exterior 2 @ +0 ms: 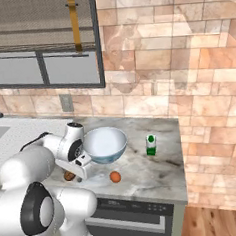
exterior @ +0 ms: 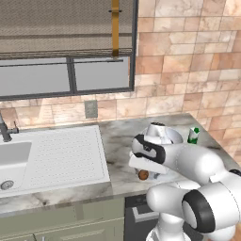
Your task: Gather the eggs and milk located in the vicinity of the sink area and place them right next to the bowl.
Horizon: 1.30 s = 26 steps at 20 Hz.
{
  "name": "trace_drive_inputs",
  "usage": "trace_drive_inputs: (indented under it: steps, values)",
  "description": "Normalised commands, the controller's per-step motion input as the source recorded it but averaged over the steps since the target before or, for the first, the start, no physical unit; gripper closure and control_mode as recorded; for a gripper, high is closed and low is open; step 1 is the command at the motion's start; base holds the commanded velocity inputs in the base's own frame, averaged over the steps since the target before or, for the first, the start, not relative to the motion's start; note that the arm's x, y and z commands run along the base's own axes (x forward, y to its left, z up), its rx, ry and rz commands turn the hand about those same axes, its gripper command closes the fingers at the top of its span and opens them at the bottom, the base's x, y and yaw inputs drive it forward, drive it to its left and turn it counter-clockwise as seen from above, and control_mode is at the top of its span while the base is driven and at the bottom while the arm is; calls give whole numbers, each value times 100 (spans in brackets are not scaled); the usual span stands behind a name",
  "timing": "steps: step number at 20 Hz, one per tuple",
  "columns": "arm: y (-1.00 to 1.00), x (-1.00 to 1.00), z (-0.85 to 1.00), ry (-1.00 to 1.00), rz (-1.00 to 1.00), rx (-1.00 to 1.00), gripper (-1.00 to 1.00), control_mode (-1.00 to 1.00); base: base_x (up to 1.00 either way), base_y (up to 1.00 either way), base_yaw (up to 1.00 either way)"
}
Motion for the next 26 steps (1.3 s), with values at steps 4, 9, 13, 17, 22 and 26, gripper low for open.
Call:
trace_drive_inputs:
  steps: [4, 9, 13, 17, 22, 26]
  values:
    - [0, 0, -3, 0, 0, 0, -100, -100, 0, 0, 0]
    - [0, 0, -3, 0, 0, 0, -100, -100, 0, 0, 0]
    - [10, 0, -2, 0, 0, 0, 100, -100, 0, 0, 0]
    - [14, 0, -5, 0, 0, 0, 100, -100, 0, 0, 0]
    - [1, 0, -11, 1, 0, 0, 100, -100, 0, 0, 0]
    - [0, 0, -2, 0, -2, 0, 100, -100, 0, 0, 0]
